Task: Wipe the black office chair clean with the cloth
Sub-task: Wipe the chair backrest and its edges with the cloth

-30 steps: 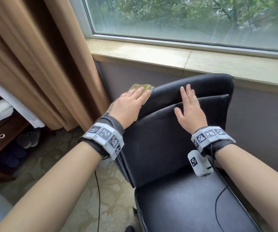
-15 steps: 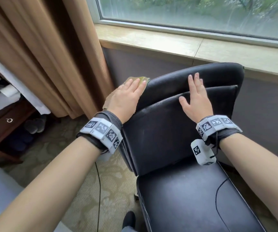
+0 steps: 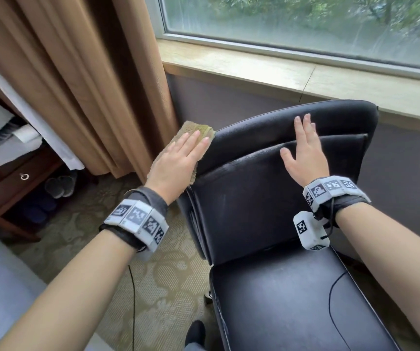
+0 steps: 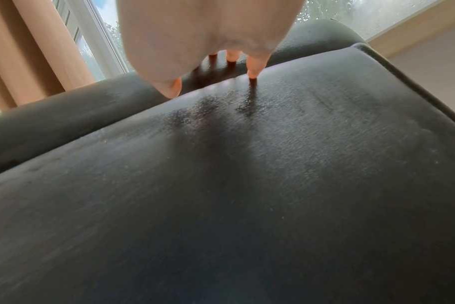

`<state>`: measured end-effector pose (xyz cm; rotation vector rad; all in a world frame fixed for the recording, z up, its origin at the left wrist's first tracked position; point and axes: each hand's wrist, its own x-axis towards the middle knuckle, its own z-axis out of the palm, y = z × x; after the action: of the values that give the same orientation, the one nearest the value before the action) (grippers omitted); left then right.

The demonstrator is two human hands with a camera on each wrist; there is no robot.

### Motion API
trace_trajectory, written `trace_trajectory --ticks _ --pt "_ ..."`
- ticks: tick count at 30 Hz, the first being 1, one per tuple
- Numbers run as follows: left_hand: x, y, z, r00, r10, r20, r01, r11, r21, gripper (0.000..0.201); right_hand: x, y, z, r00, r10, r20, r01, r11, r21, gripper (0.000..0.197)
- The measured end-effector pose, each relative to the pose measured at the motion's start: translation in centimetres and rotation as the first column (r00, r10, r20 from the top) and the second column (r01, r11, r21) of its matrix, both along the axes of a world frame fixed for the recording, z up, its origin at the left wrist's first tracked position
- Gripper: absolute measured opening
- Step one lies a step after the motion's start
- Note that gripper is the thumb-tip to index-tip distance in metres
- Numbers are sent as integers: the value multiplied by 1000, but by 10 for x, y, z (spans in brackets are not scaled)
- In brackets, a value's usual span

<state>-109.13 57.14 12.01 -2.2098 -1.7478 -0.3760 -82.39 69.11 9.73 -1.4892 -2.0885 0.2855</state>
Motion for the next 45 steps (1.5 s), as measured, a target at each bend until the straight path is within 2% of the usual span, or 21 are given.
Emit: trace_trajectory --ticks 4,7,11,18,21,24,26,29,31,36,39,42,45 --pt "-11 -22 -11 987 81 139 -71 995 -74 70 -2 -2 1 1000 -14 -4 14 1000 -5 69" --pt "-4 -15 -7 978 76 195 -59 994 -94 64 -4 -3 1 1000 -22 -22 22 1000 -6 70" --pt "8 4 5 988 59 146 -46 995 -89 55 -3 -1 1 999 -34 -33 33 999 -20 71" --pt "44 32 22 990 141 1 -139 979 -145 62 -1 -1 2 998 -50 -39 49 998 -26 71" --pt "39 30 20 990 142 6 -140 980 -142 63 -1 -1 3 998 -51 -21 50 998 -38 69" --pt "26 20 14 992 83 91 -75 994 -82 63 -4 -3 5 997 -74 14 74 997 -1 64" --pt "17 15 8 997 11 71 -11 1000 5 61 -10 -8 7 997 -68 39 66 997 50 62" --pt "7 7 -5 1000 -11 -7 12 995 96 56 -24 -18 9 997 30 77 -36 996 85 61" --pt "5 0 -11 1000 -15 1 15 989 146 54 -33 -22 9 990 99 105 -109 989 96 61" --pt "1 -16 -19 996 11 83 -27 980 199 57 -44 -22 8 983 146 109 -157 983 93 60" --pt "-4 -31 -26 982 43 187 -79 979 190 54 -47 -23 4 982 148 116 -160 982 99 61" --pt "-11 -53 -41 934 99 343 -164 972 165 54 -51 -24 -1 986 149 72 -157 979 127 62" --pt "-7 -72 -53 879 142 455 -226 965 135 64 -54 -25 -7 989 148 28 -150 976 159 66"
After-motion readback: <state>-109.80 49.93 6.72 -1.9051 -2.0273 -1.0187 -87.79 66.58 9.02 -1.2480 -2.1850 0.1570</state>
